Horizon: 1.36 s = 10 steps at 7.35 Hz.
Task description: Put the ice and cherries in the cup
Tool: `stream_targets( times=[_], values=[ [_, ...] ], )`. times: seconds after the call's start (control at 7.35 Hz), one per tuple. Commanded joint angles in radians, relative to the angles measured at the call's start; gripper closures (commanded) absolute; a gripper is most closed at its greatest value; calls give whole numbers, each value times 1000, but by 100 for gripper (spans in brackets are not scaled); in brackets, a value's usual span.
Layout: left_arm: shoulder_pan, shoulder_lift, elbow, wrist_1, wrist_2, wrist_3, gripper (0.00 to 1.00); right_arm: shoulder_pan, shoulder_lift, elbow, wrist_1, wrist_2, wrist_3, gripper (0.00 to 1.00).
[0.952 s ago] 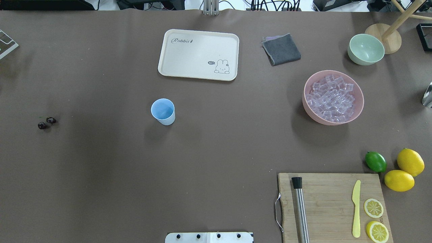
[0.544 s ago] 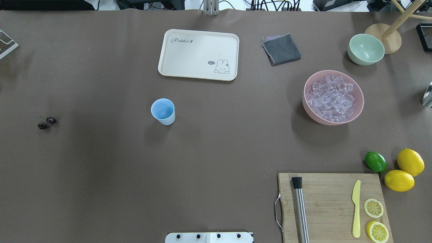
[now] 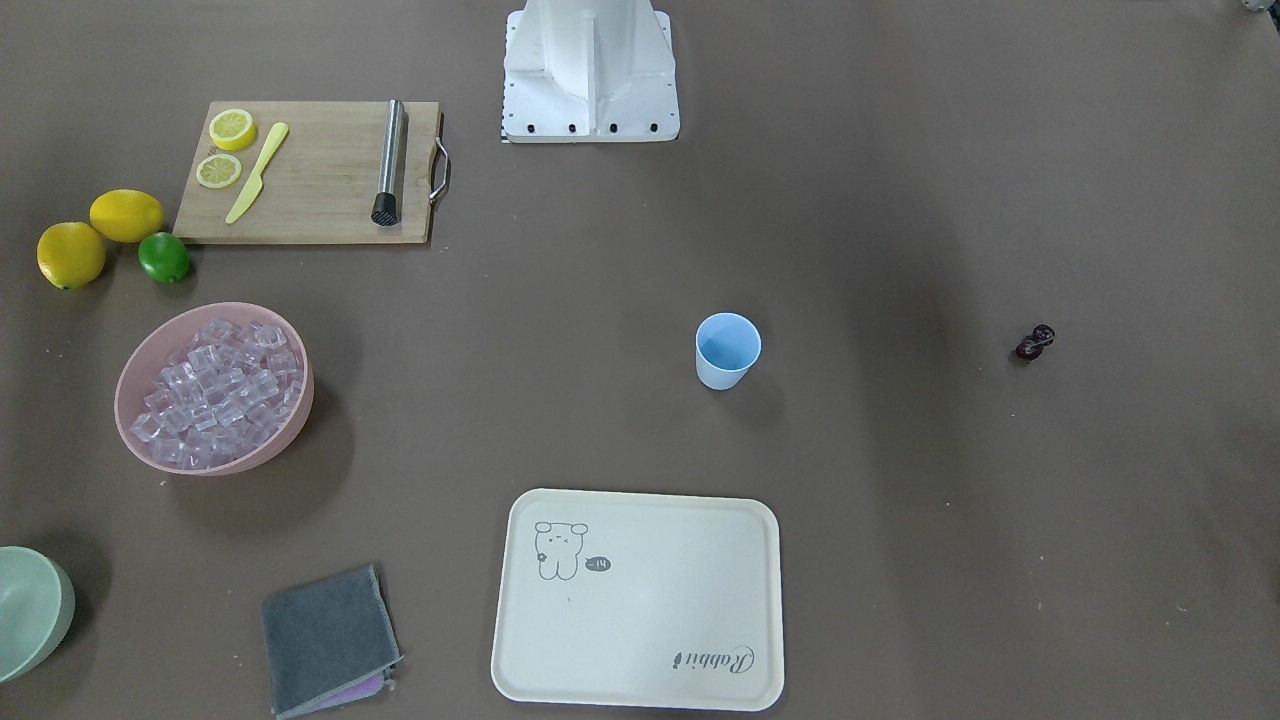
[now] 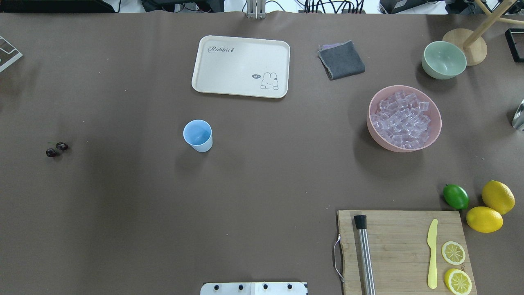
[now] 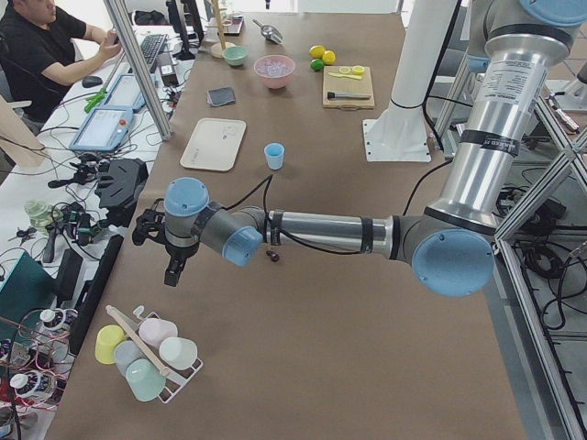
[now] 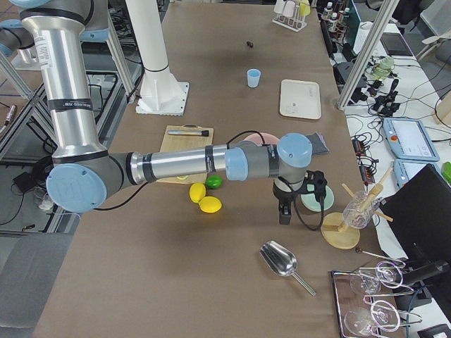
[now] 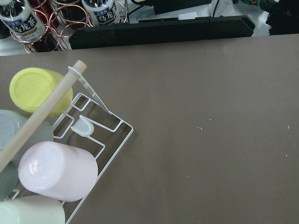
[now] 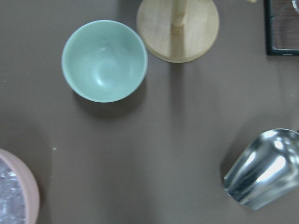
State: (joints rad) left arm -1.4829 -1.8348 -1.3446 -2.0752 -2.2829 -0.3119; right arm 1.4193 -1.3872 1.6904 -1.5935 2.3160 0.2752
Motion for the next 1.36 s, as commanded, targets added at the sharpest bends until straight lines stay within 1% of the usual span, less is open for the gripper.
stream_targets(
  times=[0.0, 0.14, 0.27, 0.41, 0.54, 0.68, 0.82, 1.09, 1.22],
  values=[
    [3, 11, -14, -6, -1, -3, 2, -249, 87, 57, 3, -152, 129, 0],
    [3, 11, -14, -6, -1, -3, 2, -328, 109, 51, 4, -203, 133, 0],
    [3, 15, -16, -6, -1, -3, 2, -368, 129, 39, 3, -210, 134, 1],
    [3, 17, -16, -6, -3, -3, 2, -408, 152, 31, 3, -208, 191, 2],
    [3, 17, -16, -6, -1, -3, 2, -460, 172, 31, 4, -213, 343, 2],
    [3, 17, -18, -6, -1, -3, 2, -488, 171, 29, 4, -257, 383, 6],
    [3, 17, -16, -6, -1, -3, 2, -513, 166, 23, 4, -300, 380, 6],
    [3, 22, -18, -6, -3, -3, 2, -540, 165, 11, 3, -339, 387, 8],
    [3, 22, -16, -6, -1, -3, 2, -543, 154, 9, 4, -340, 388, 9]
  ],
)
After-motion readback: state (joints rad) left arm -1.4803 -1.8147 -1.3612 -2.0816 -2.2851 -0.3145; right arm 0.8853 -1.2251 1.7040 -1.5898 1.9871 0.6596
